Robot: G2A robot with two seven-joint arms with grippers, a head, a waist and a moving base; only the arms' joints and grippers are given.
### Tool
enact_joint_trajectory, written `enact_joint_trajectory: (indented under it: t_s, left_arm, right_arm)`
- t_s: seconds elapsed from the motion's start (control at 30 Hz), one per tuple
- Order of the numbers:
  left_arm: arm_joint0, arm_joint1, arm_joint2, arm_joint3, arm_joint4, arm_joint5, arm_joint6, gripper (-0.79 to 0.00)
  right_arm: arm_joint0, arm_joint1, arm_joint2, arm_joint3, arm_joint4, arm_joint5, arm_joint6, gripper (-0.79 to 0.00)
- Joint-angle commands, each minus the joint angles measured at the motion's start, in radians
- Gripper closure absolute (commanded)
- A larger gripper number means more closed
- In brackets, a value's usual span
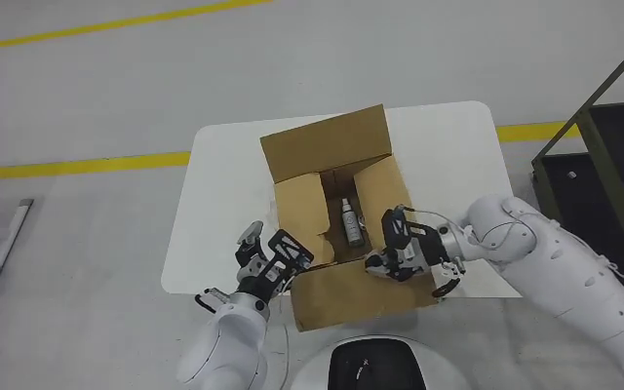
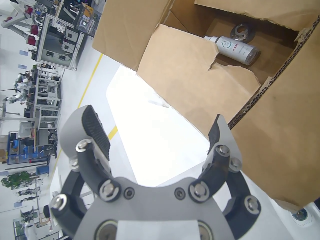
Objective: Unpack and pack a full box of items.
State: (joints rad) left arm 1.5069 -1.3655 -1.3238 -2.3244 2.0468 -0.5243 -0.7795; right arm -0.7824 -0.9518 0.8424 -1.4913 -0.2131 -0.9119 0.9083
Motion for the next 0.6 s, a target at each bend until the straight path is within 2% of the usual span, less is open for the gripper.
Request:
enact_joint_trajectory:
  t_s: [0.0,0.13,0.23,0.3,0.43,0.47,0.57]
  left_arm:
    - [-0.001,0.001,0.002,0.0,0.001,0.002,0.001,-0.785]
    - [-0.002,0.001,0.007,0.001,0.0,0.008,0.002,-0.785]
    - [-0.006,0.002,0.008,0.001,0.003,0.026,0.013,-0.785]
    - [-0.009,0.002,0.01,0.002,0.009,0.036,0.022,-0.785]
    - [-0.017,0.002,0.014,0.004,0.013,0.061,0.044,-0.785]
    - [-0.017,0.002,0.014,0.004,0.013,0.061,0.044,-0.785]
    - [-0.017,0.002,0.014,0.004,0.013,0.061,0.044,-0.785]
  right_arm:
    - [0.014,0.015,-0.023,0.002,-0.003,-0.012,-0.012,0.0]
    - [0.028,0.037,-0.025,0.011,0.014,-0.056,-0.056,0.0]
    - [0.009,0.053,0.073,0.028,0.028,-0.061,-0.179,0.0]
    - [-0.032,0.067,0.157,0.025,-0.03,0.005,-0.278,0.0]
    - [-0.167,0.091,0.306,-0.018,-0.202,0.245,-0.47,0.0]
    - [-0.2,0.096,0.332,-0.041,-0.262,0.318,-0.502,0.0]
    - [-0.298,0.1,0.365,-0.087,-0.31,0.446,-0.57,0.0]
